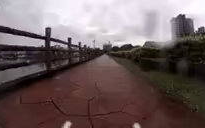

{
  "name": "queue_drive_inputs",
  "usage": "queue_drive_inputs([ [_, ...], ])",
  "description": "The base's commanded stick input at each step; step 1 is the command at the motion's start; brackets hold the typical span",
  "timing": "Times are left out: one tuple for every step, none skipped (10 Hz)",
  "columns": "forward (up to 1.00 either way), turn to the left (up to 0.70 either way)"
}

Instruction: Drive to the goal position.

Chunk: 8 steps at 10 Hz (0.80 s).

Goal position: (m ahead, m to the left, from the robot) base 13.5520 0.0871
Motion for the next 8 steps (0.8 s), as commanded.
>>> queue_drive_inputs([
  [0.50, 0.00],
  [0.50, 0.00],
  [0.50, 0.00],
  [0.50, 0.00],
  [0.50, 0.00],
  [0.50, 0.00],
  [0.50, 0.00],
  [0.50, 0.00],
])
